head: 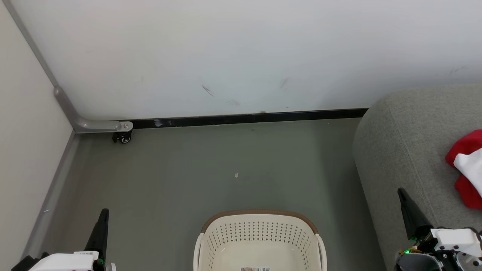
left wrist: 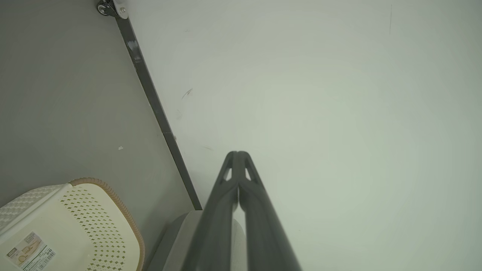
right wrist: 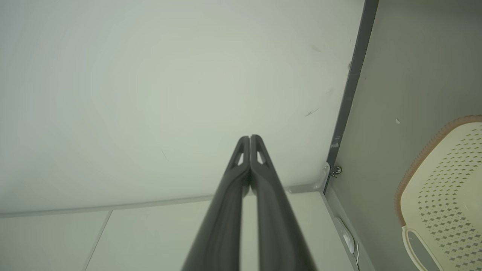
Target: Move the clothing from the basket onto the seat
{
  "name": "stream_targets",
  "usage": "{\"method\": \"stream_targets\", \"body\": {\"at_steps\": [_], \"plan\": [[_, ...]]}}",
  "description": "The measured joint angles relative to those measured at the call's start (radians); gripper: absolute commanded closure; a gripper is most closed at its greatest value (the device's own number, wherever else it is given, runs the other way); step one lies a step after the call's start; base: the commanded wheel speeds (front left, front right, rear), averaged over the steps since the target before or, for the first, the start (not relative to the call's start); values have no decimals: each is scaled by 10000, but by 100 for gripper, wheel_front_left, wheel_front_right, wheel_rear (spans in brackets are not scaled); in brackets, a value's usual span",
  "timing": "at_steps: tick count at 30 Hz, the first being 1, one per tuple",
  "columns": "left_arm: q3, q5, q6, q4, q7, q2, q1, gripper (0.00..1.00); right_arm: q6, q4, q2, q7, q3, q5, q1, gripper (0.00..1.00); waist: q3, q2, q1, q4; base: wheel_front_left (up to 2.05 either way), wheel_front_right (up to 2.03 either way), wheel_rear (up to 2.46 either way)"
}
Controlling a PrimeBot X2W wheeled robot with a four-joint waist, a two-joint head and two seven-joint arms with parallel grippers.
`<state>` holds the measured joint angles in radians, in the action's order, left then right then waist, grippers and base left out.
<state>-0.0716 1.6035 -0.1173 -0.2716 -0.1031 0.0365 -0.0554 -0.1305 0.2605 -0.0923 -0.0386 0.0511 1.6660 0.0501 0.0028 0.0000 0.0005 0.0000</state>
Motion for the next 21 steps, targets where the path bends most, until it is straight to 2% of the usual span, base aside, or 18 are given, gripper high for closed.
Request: {"method": "stream_targets", "body": {"at_steps": [21], "plan": [[-8,0,-12,-38,-13,0,-14,100,0,17,4,-25,19,0,3,100,0,0,-1,0,0,0,0]]}}
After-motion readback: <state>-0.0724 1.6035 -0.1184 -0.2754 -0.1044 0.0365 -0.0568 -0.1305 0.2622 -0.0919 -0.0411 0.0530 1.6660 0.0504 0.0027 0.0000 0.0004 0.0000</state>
